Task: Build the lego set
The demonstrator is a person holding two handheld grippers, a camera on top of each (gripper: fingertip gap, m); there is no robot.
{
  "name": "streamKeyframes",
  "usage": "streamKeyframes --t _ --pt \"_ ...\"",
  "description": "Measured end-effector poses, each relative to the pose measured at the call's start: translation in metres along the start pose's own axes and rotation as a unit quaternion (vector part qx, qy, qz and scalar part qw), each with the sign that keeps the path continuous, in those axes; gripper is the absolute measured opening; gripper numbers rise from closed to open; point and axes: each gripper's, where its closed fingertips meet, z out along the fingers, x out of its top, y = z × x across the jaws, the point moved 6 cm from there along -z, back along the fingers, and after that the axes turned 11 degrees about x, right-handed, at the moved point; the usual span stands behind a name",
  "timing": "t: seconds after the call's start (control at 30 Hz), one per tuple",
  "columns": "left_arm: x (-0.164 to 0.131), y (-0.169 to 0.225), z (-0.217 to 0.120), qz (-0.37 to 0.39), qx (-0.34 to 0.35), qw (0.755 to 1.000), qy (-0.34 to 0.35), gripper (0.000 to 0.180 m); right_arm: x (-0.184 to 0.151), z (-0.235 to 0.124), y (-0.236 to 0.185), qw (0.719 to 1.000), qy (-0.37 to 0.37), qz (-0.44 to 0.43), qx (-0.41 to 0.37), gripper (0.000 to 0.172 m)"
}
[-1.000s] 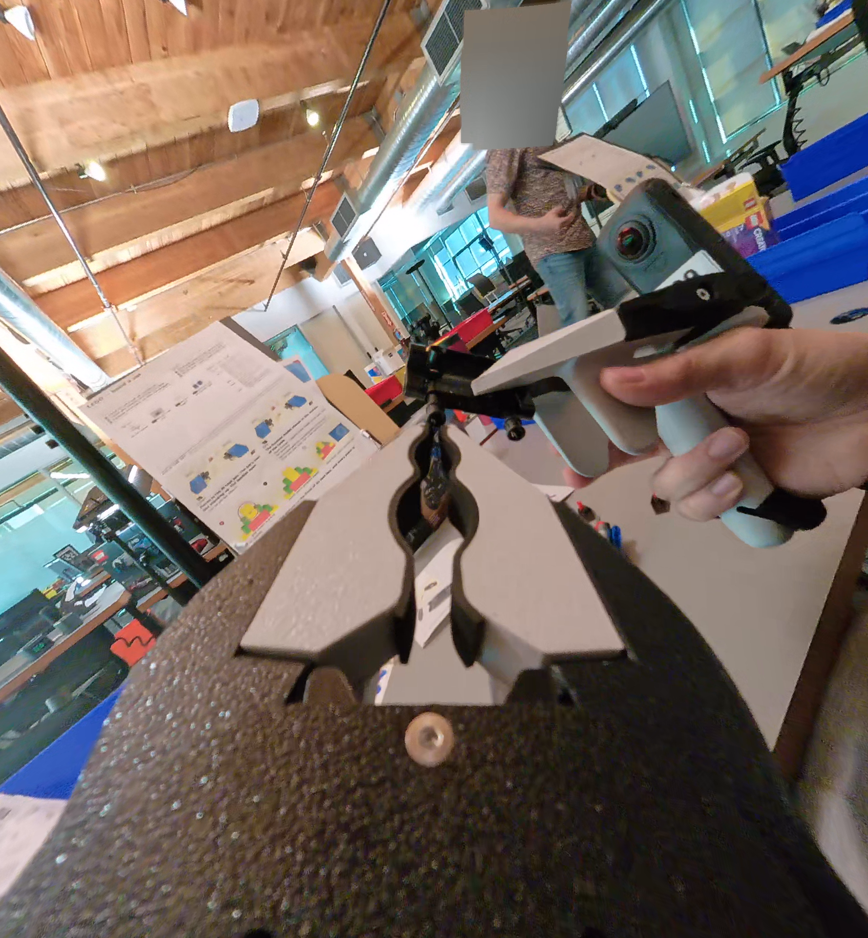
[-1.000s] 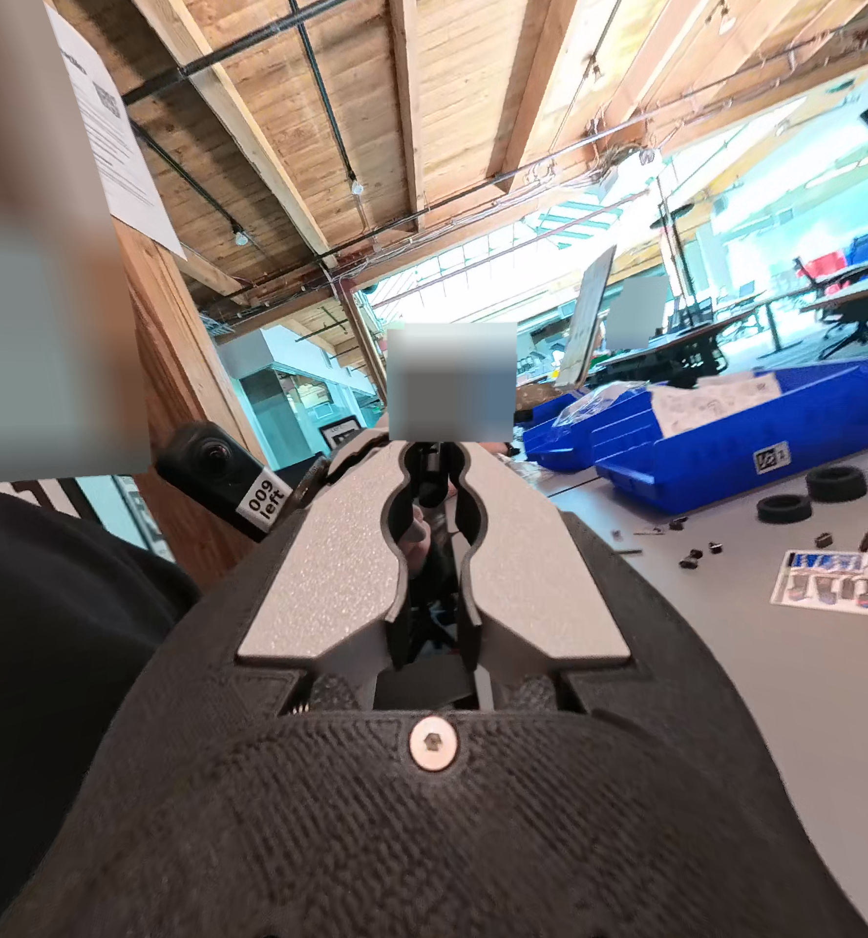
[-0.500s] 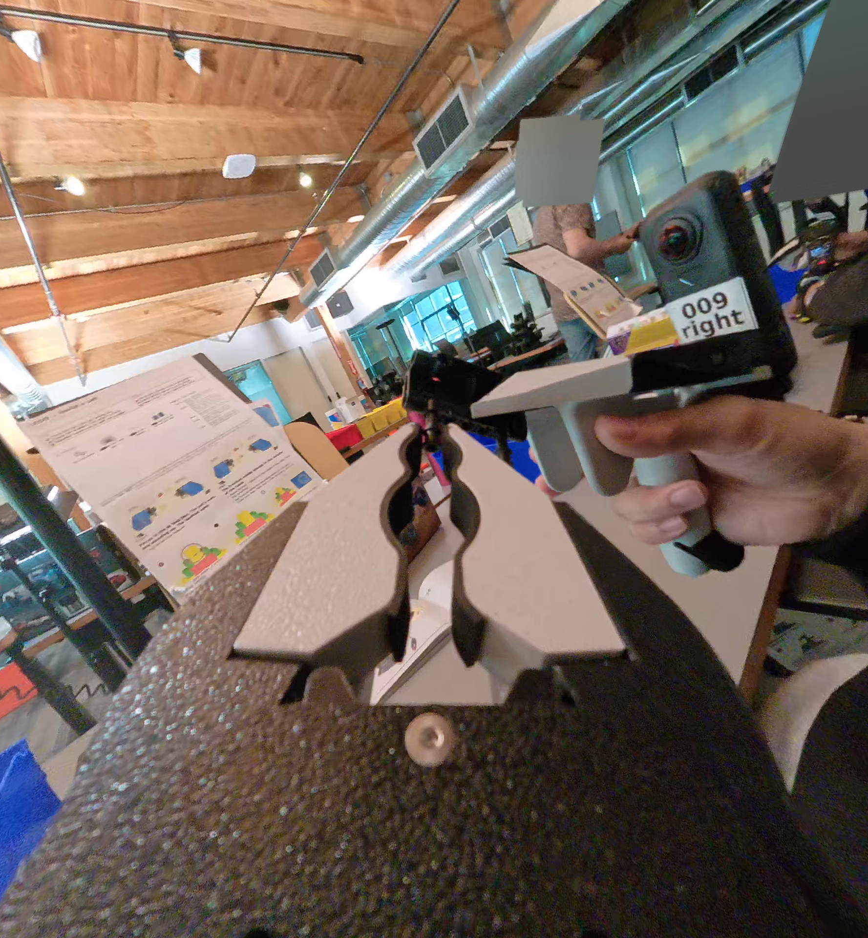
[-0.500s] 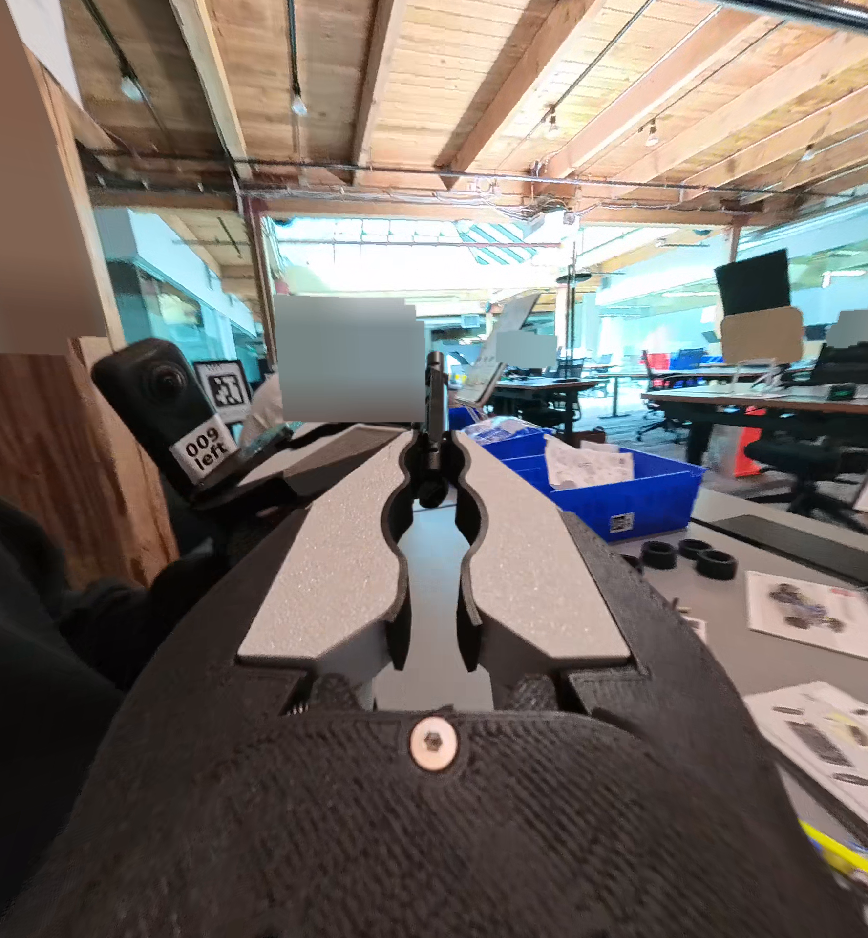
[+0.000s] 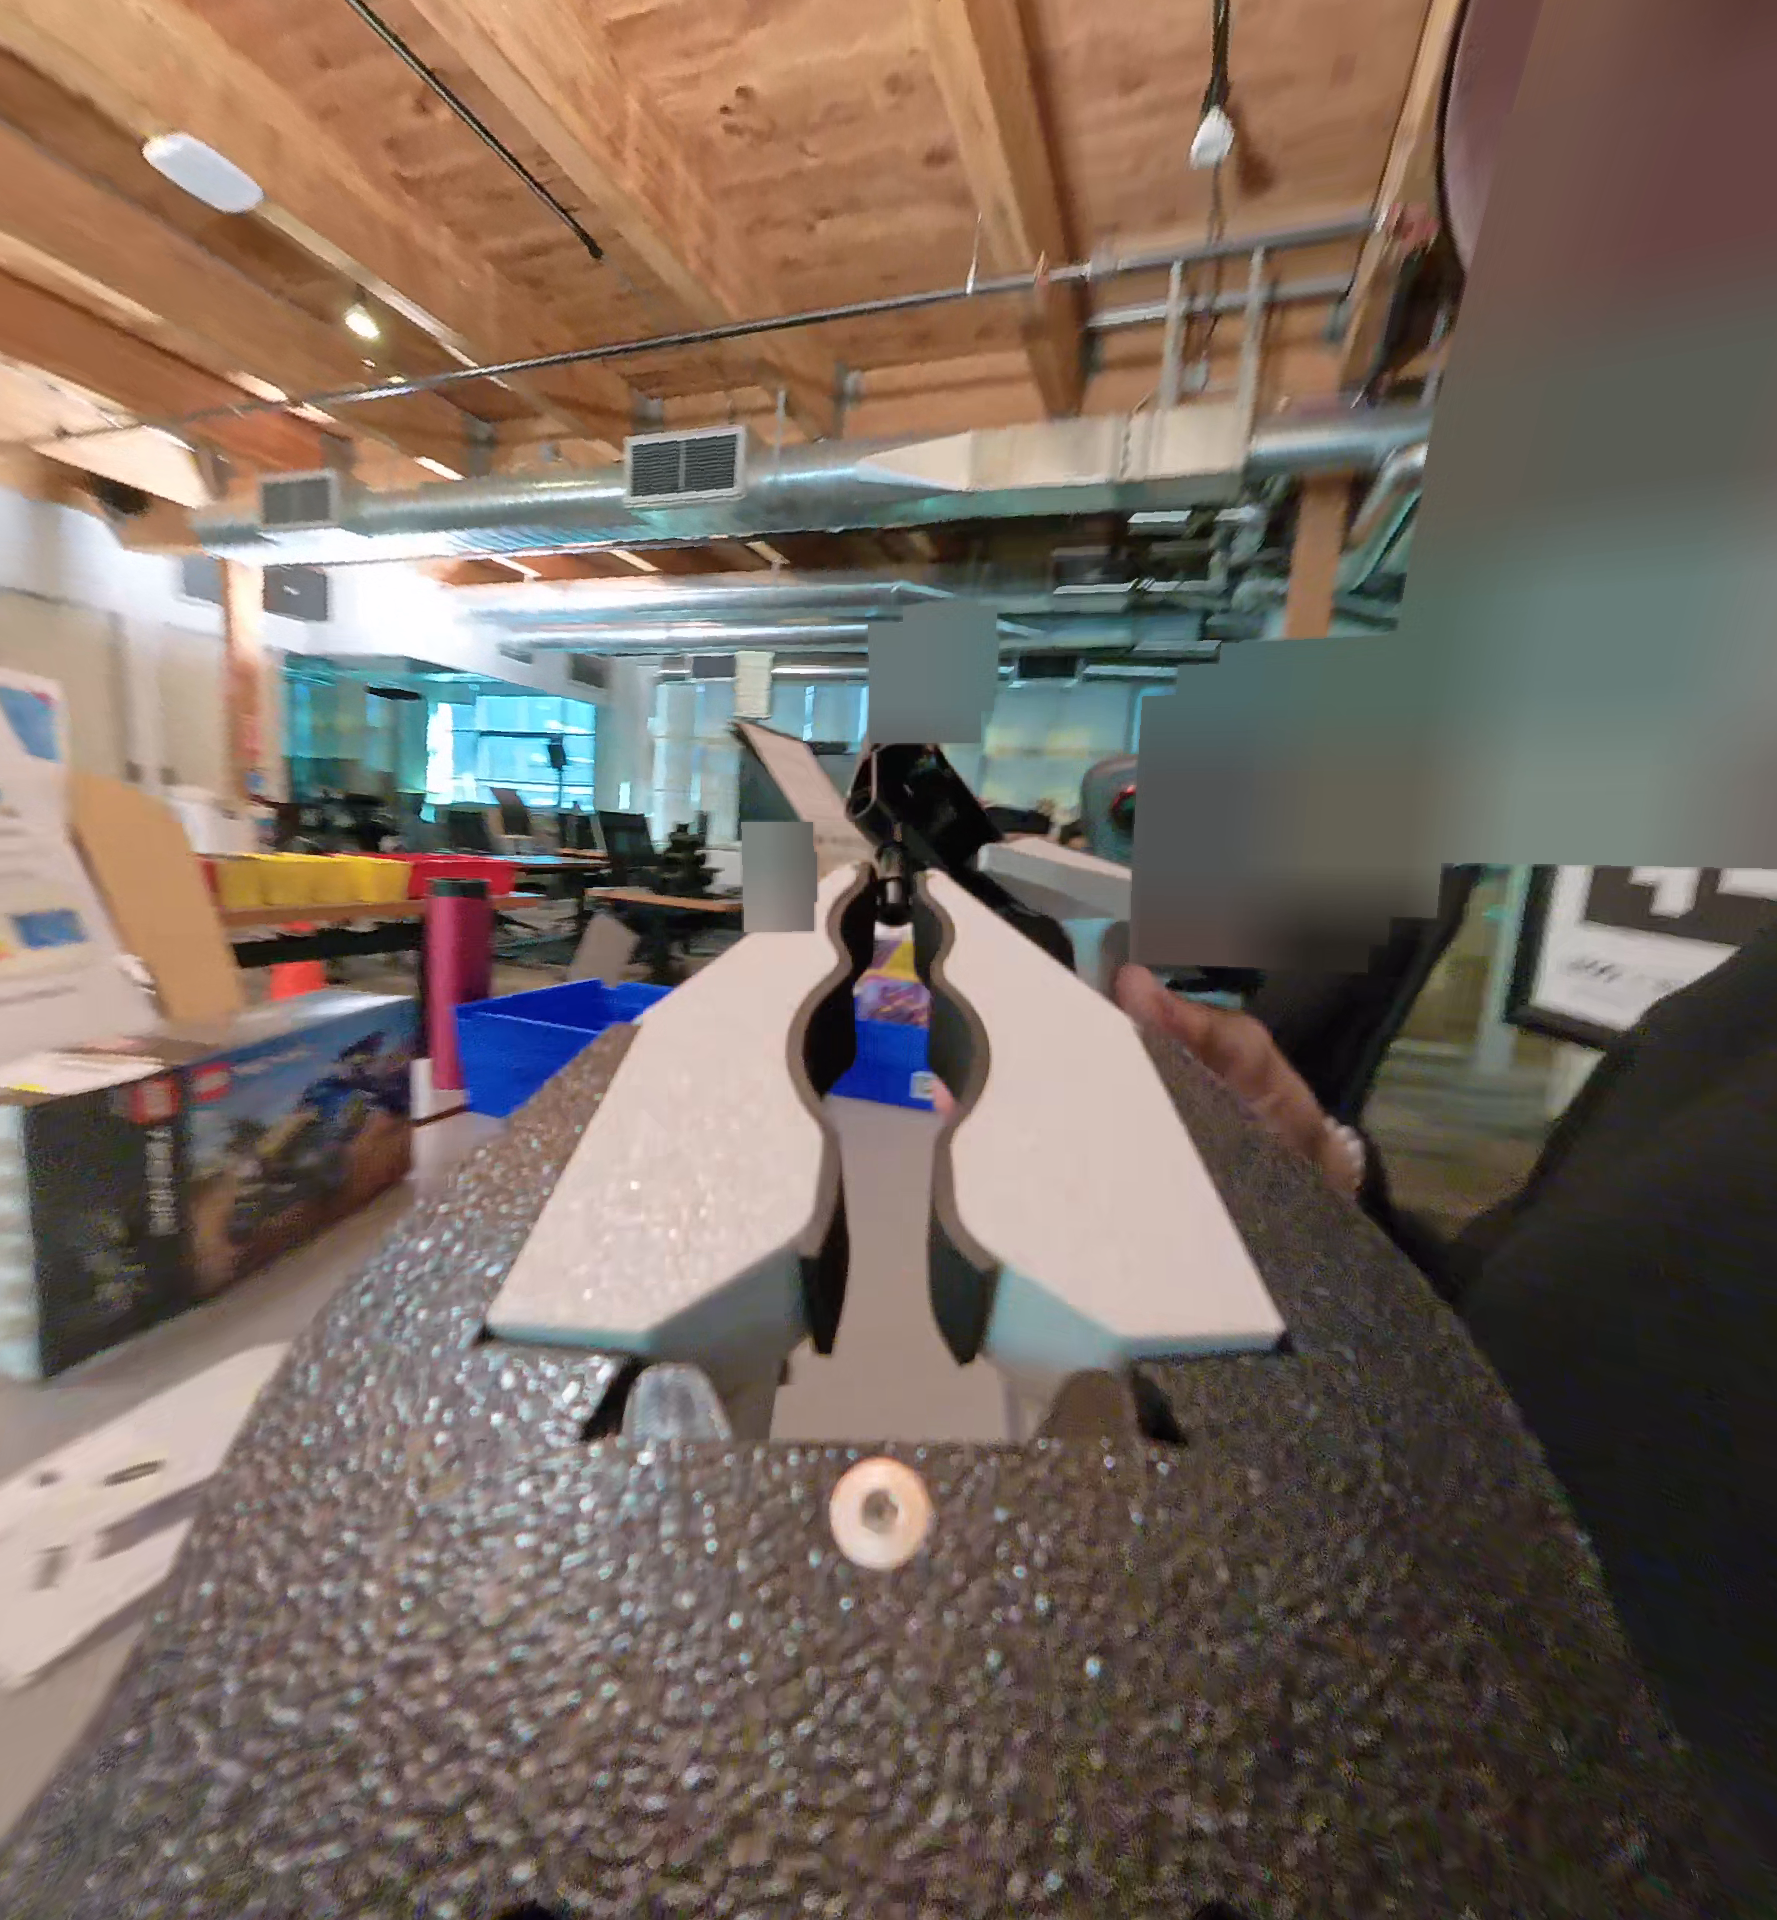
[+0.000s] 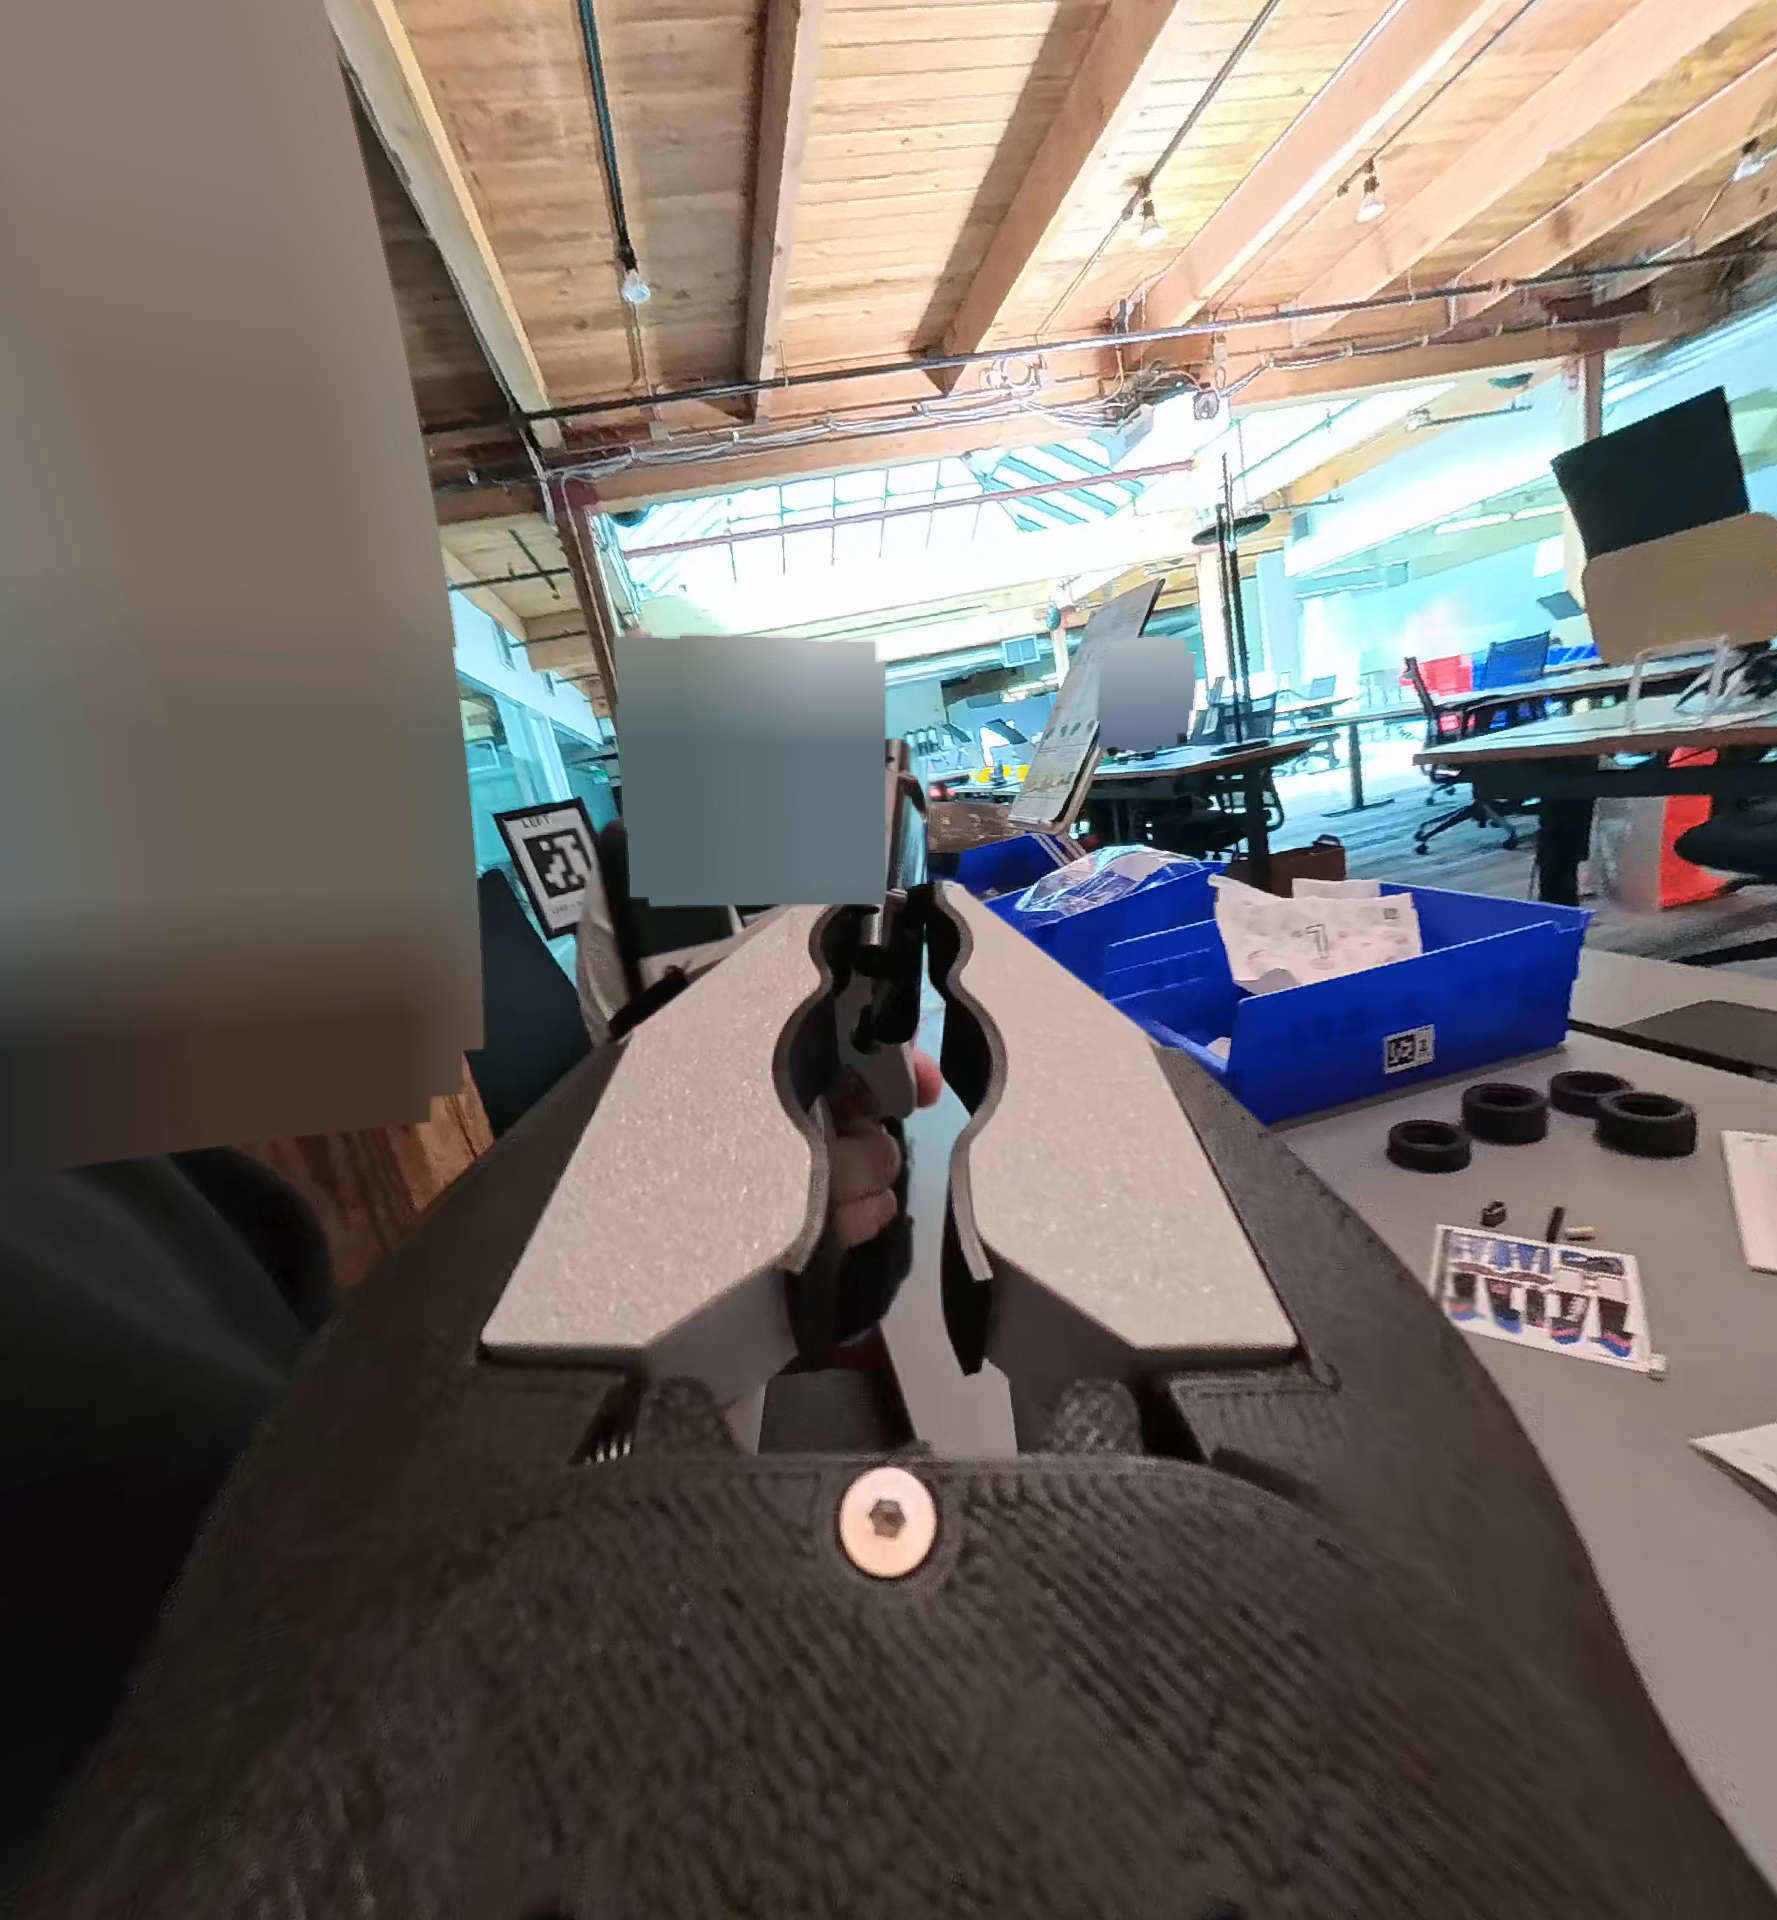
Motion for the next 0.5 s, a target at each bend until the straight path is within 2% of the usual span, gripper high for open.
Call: streamKeyframes --t 0.1,0.23,0.37,0.5 --pt "-0.002 -0.001 0.003 -0.055 -0.015 0.998 0.008 0.003 0.000 -0.002 0.003 0.999 0.019 0.036 0.004 0.010" --pt "-0.002 0.003 0.008 -0.065 -0.025 0.997 0.016 0.005 0.000 -0.008 0.011 0.987 0.078 0.138 0.035 0.009" --pt "-0.001 0.005 0.012 0.021 0.023 0.999 0.009 0.012 -0.004 -0.015 0.022 0.965 0.143 0.213 0.050 0.008" --pt "0.005 0.009 0.015 0.123 0.072 0.990 -0.009 0.018 -0.004 -0.023 0.029 0.951 0.184 0.242 0.054 0.006"
